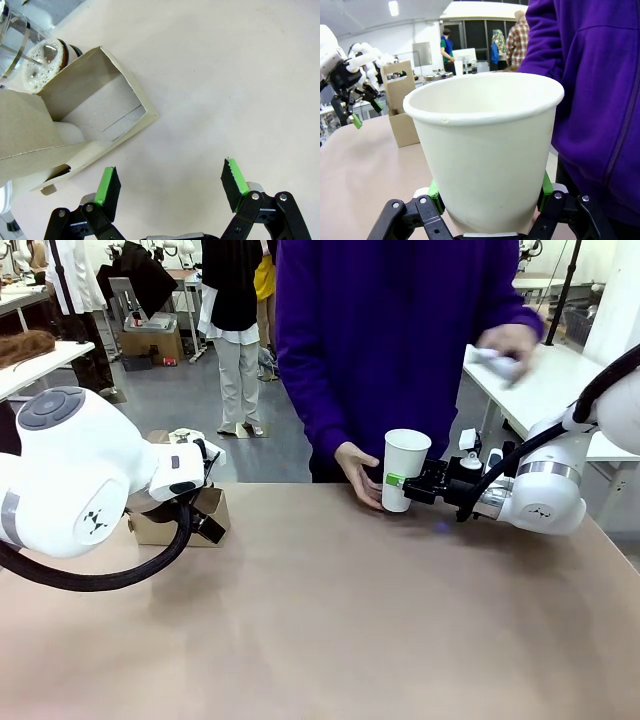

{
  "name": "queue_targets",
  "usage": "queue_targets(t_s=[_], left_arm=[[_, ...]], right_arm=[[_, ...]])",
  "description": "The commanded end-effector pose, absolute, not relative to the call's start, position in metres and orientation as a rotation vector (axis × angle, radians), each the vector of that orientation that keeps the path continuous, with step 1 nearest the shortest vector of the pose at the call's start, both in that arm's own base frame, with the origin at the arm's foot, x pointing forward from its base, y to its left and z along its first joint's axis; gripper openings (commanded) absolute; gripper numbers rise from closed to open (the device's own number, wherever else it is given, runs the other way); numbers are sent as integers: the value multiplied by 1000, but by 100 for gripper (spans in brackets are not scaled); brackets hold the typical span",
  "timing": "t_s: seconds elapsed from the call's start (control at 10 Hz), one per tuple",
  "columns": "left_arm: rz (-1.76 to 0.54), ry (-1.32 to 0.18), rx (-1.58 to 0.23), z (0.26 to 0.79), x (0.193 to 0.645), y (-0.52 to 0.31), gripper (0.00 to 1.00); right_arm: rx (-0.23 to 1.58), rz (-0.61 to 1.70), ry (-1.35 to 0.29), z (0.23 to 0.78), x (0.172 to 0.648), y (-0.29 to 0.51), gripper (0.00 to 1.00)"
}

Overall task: Pour a drink into a cup and package it in a carrier.
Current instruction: When a person places the Paper Cup Lid on the 600 ml Paper Cup , lift the 600 ml Paper Cup.

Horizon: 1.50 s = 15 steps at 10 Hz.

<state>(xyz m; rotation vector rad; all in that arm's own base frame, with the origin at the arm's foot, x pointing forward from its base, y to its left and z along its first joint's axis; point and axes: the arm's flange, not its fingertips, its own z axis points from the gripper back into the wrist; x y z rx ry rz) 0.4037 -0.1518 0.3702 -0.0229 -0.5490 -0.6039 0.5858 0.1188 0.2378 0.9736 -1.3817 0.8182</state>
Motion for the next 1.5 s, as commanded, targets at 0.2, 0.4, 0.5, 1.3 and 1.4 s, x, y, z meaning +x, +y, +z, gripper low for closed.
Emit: queue_targets(t_s=[0.2, 0.4, 0.5, 1.3, 1.4], left_arm=[[-605, -550, -25, 371, 403, -152, 100], [-605, -550, -25, 371, 403, -152, 100], [-605, -550, -25, 371, 403, -152, 100], [-605, -550, -25, 371, 403, -152, 100], [-605, -550, -25, 371, 403, -152, 100]], right_arm=[[974, 819, -1388, 244, 584, 119, 80], [974, 819, -1388, 244, 584, 119, 80], [974, 819, -1388, 244, 584, 119, 80], [974, 819, -1388, 244, 584, 119, 80], [974, 819, -1388, 244, 584, 119, 80]])
